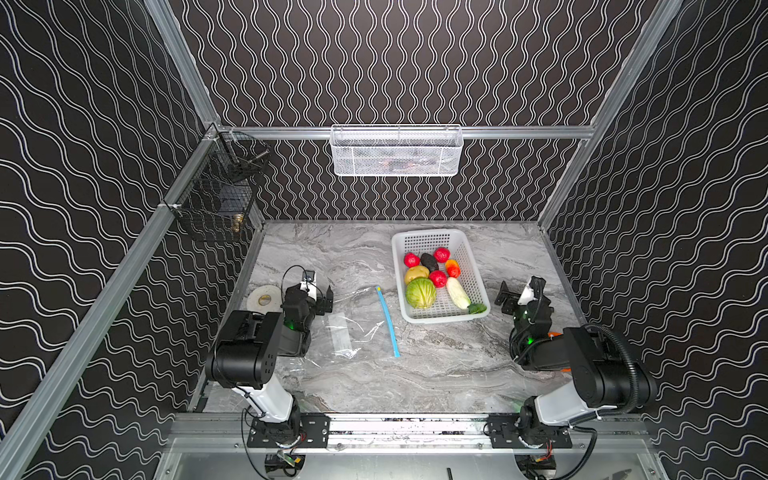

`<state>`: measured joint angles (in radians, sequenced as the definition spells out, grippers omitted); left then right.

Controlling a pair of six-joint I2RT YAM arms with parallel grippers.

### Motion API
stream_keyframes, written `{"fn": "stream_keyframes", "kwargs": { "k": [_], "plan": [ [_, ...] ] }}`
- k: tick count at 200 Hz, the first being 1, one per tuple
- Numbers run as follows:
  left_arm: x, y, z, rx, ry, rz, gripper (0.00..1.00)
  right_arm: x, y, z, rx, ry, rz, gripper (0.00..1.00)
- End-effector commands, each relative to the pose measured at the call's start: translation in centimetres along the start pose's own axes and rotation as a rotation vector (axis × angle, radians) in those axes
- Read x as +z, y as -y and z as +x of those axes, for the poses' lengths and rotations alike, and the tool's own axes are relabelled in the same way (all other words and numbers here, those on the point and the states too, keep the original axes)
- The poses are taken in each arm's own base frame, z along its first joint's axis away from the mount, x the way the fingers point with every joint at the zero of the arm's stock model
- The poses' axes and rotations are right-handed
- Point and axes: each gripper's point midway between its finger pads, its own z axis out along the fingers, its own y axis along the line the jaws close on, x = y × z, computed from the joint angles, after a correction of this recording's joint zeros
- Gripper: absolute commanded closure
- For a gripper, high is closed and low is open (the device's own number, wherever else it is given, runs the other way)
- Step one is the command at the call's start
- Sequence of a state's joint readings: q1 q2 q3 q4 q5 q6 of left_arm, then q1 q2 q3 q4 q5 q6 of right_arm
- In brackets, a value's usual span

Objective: Place the food in the zip-top bag and seal the zipper

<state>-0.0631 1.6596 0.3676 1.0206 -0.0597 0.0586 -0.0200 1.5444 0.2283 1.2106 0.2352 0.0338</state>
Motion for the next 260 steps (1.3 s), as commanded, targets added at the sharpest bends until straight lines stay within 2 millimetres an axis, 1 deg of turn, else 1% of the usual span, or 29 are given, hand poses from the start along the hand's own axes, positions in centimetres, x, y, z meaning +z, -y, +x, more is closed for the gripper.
{"fn": "stream_keyframes", "kwargs": {
  "k": [1, 15, 17, 19, 32, 35, 51, 57, 69, 78, 83, 93, 99, 103, 111, 121, 129, 147, 167, 193, 216, 238, 260],
  "plan": [
    [0.1, -0.8, -0.8, 0.004, 0.002, -0.044, 0.01, -0.4, 1.0, -1.7, 0.034, 0.069, 0.06, 0.01],
    [0.5, -0.9, -1.5, 0.005, -0.024, -0.054, 0.01, -0.6, 0.8, -1.7, 0.029, 0.063, 0.045, 0.01],
    [0.6, -0.9, -1.3, 0.007, -0.041, -0.057, 0.01, -0.6, 0.7, -1.7, 0.027, 0.066, 0.043, 0.01],
    [0.8, -1.0, -1.6, 0.008, -0.043, -0.061, 0.01, -0.6, 0.7, -1.7, 0.026, 0.067, 0.041, 0.01],
    [1.7, -1.2, -1.7, 0.013, -0.125, -0.068, 0.01, -0.9, 0.4, -1.9, 0.015, 0.085, 0.036, 0.01],
    [2.0, -1.3, -2.0, 0.012, -0.133, -0.073, 0.01, -1.0, 0.4, -2.0, 0.012, 0.09, 0.034, 0.01],
    [2.6, -1.9, -1.9, 0.004, -0.209, -0.106, 0.01, -1.4, -0.3, -2.3, -0.013, 0.108, 0.018, 0.01],
    [2.6, -2.1, -2.1, 0.001, -0.218, -0.119, 0.01, -1.4, -0.4, -2.4, -0.017, 0.111, 0.019, 0.01],
    [2.4, -2.5, -2.7, -0.005, -0.214, -0.14, 0.01, -1.5, 0.0, -3.1, -0.012, 0.116, 0.054, 0.01],
    [2.0, -3.0, -3.6, -0.024, -0.201, -0.164, 0.01, -1.4, 0.2, -3.5, -0.005, 0.095, 0.069, 0.01],
    [1.7, -3.4, -4.4, -0.052, -0.187, -0.186, 0.01, -1.5, 0.2, -3.8, -0.006, 0.089, 0.069, 0.01],
    [1.4, -3.7, -5.3, -0.092, -0.201, -0.206, 0.01, -1.5, 0.0, -4.5, -0.006, 0.083, 0.066, 0.01],
    [1.4, -3.6, -5.4, -0.108, -0.24, -0.215, 0.01, -1.6, 0.1, -4.9, 0.003, 0.074, 0.072, 0.01],
    [1.5, -3.7, -6.0, -0.123, -0.257, -0.229, 0.01, -1.6, 0.2, -5.2, 0.019, 0.073, 0.078, 0.01],
    [1.4, -3.8, -6.1, -0.147, -0.332, -0.263, 0.01, -1.7, 0.4, -5.8, 0.05, 0.064, 0.09, 0.01],
    [1.4, -3.6, -6.5, -0.172, -0.401, -0.296, 0.01, -1.7, 0.1, -6.6, 0.079, 0.04, 0.086, 0.01],
    [1.2, -3.5, -6.7, -0.178, -0.464, -0.318, 0.01, -1.5, -0.1, -6.8, 0.098, -0.006, 0.083, 0.01],
    [0.8, -2.9, -7.0, -0.17, -0.583, -0.367, 0.01, -1.5, -0.4, -7.5, 0.155, -0.09, 0.099, 0.01],
    [0.2, -1.7, -7.2, -0.182, -0.657, -0.352, 0.01, -1.9, -1.0, -7.9, 0.194, -0.158, 0.107, 0.01],
    [-0.7, 0.2, -7.3, -0.242, -0.666, -0.272, 0.01, -2.7, -1.6, -8.2, 0.217, -0.224, 0.125, 0.01],
    [-1.8, 2.1, -7.4, -0.242, -0.677, -0.215, 0.01, -3.3, -2.7, -8.1, 0.22, -0.284, 0.124, 0.01],
    [-2.6, 4.3, -7.0, -0.24, -0.726, -0.153, 0.01, -3.8, -3.9, -7.8, 0.193, -0.339, 0.128, 0.01],
    [-3.2, 6.1, -6.2, -0.264, -0.776, -0.104, 0.01, -4.2, -5.3, -7.4, 0.169, -0.389, 0.111, 0.01]
  ]
}}
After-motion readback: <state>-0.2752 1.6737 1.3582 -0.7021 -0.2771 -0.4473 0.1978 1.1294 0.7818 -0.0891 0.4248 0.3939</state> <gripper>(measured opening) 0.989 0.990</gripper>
